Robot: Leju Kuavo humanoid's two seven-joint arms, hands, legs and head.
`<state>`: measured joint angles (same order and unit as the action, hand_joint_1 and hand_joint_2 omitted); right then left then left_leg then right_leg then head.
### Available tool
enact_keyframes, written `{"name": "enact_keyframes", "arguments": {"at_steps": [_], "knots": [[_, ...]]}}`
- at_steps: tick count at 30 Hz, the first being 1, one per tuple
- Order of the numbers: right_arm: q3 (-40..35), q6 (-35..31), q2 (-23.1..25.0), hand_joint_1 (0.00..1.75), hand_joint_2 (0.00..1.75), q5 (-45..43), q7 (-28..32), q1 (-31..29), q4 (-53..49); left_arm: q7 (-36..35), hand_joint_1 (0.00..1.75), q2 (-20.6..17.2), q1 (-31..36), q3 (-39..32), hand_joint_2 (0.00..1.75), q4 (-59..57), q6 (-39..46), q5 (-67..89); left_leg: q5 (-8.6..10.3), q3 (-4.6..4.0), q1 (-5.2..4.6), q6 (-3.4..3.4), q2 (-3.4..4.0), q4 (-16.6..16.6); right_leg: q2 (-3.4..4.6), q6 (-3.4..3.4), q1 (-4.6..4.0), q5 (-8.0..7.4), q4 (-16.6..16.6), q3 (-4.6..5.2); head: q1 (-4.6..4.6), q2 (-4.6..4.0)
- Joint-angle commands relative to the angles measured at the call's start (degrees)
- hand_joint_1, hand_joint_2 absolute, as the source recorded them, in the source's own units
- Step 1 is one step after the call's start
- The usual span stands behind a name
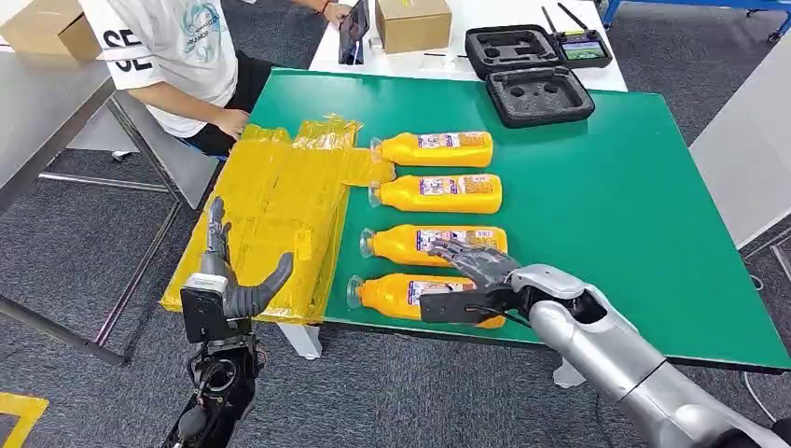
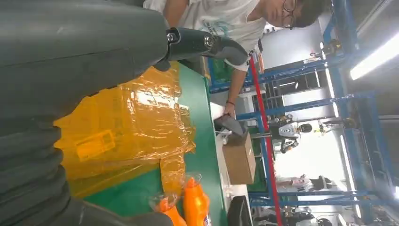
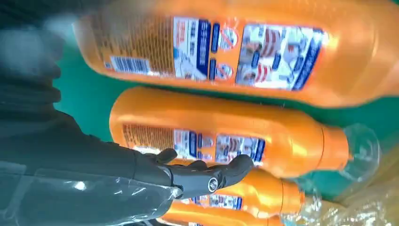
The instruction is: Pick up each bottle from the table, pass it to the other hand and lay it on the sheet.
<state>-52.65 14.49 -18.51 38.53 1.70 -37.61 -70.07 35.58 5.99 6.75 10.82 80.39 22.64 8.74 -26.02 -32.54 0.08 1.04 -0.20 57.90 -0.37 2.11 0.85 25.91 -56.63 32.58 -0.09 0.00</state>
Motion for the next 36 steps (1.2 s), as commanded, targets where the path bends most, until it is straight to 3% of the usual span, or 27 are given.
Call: {"name": "enact_keyframes", "arguments": {"at_steps": [1, 16, 36], "knots": [[-4.98, 0.36, 1.65, 0.00, 1.75, 0.16, 0.47, -4.02, 5.67, -0.34, 0.00, -0.63, 0.25, 0.24, 1.75, -1.60, 0.04, -0.22, -0.03, 0.17, 0.08, -0.09, 0.20, -0.05, 0.22, -0.14, -0.09, -0.05, 0.08, -0.12, 0.00, 0.00], [-8.06, 1.65, 2.82, 0.00, 1.75, -1.94, 1.71, -7.45, 8.68, -0.26, 0.00, -0.81, 0.26, -0.37, 1.75, -2.09, 0.37, -0.17, -0.01, 0.06, 0.00, -0.05, 0.12, -0.01, 0.12, -0.07, -0.01, -0.01, -0.01, -0.01, 0.00, 0.00], [-10.05, -0.68, 4.29, 0.00, 1.75, -1.65, 1.00, -3.62, 11.81, -0.27, 0.00, -0.78, 0.31, -0.37, 1.75, -2.26, 0.52, -0.15, -0.01, 0.15, 0.07, -0.07, -0.01, -0.06, 0.00, -0.10, -0.08, 0.00, 0.09, -0.16, 0.00, 0.00]]}}
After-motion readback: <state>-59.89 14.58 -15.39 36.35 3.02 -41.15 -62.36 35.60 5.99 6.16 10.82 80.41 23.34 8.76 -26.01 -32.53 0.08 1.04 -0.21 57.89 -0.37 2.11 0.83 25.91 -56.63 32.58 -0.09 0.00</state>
